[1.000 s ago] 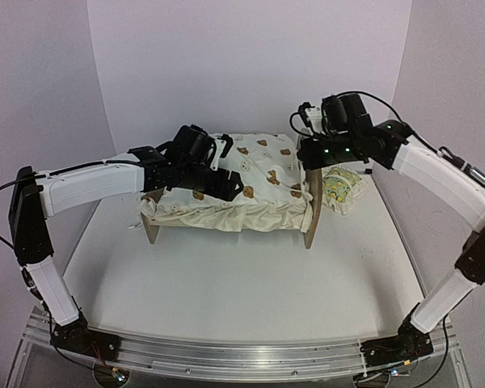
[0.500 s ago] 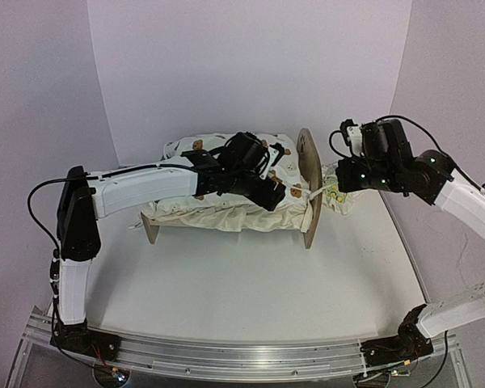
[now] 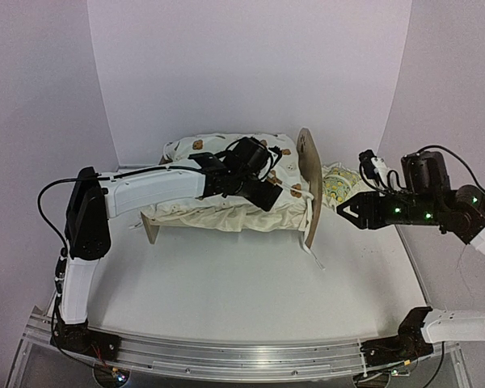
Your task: Set up the pet bed
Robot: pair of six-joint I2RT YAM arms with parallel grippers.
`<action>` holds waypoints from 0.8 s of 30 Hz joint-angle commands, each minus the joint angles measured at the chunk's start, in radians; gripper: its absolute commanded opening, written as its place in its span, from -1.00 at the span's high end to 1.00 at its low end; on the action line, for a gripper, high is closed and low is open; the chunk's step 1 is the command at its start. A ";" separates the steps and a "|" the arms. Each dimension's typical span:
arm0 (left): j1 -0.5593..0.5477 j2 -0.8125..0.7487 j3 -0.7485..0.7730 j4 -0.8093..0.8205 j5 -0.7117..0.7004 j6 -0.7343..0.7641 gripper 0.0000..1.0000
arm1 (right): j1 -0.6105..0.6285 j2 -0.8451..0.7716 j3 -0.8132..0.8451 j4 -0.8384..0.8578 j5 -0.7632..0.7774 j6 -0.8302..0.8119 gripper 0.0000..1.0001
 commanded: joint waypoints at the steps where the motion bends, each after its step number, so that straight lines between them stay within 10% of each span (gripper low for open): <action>1: -0.001 -0.076 -0.036 0.026 -0.051 0.020 -0.79 | 0.000 0.013 0.021 0.010 0.043 0.014 0.04; 12: -0.001 -0.118 -0.103 0.013 -0.277 0.013 -0.88 | 0.000 0.328 0.290 0.031 -0.042 -0.037 -0.04; 24: 0.002 -0.459 -0.537 0.099 -0.253 -0.073 -0.93 | 0.001 0.812 0.712 0.064 -0.098 -0.110 -0.10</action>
